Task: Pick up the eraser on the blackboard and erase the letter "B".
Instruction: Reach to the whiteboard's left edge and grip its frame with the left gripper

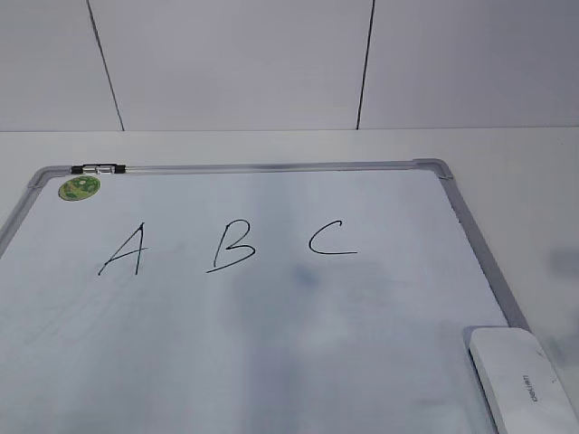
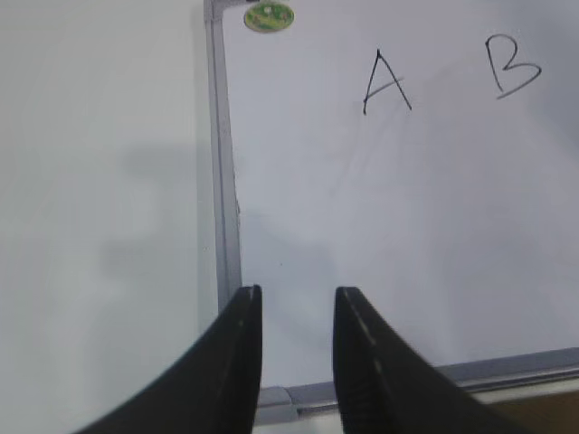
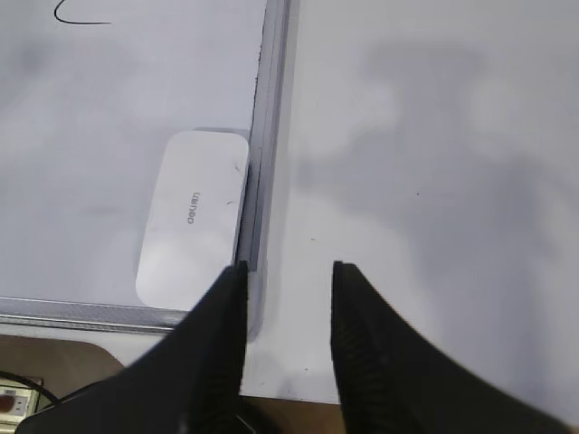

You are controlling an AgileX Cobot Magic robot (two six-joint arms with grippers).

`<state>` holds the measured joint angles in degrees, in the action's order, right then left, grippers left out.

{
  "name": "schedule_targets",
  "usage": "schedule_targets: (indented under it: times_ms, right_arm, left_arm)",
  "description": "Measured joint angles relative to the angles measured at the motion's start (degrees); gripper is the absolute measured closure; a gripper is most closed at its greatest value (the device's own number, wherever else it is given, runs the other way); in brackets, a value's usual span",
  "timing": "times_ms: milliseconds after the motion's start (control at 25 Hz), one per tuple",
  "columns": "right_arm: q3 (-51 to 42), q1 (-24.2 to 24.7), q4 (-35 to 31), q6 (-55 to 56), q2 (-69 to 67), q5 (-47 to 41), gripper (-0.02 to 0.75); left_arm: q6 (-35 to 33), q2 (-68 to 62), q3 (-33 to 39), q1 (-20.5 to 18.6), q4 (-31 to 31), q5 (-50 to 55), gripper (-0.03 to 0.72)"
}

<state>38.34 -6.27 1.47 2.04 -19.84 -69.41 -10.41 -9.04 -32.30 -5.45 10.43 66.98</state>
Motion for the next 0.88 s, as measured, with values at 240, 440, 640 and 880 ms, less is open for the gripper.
schedule_targets:
  times_ms: [240, 440, 640, 880]
  right_arm:
    - [3.4, 0.0, -0.5, 5.1, -6.3, -1.6, 0.301]
    - [6.0, 0.0, -0.7, 8.3, -13.7, -2.6, 0.223]
    - [6.9, 0.0, -5.6, 9.8, -21.7, -2.6, 0.217]
    - [6.9, 0.0, -10.6, 9.9, -28.6, -2.5, 0.214]
  left_arm:
    - [1.6, -5.8, -4.5, 0.0, -1.8, 1.3, 0.47]
    - [4.5, -11.2, -8.7, 0.0, -4.5, 2.0, 0.469]
    - [5.3, -17.0, -12.6, 1.7, -6.7, 2.9, 0.467]
    - [5.5, -26.1, -16.8, 6.7, -10.4, 5.0, 0.465]
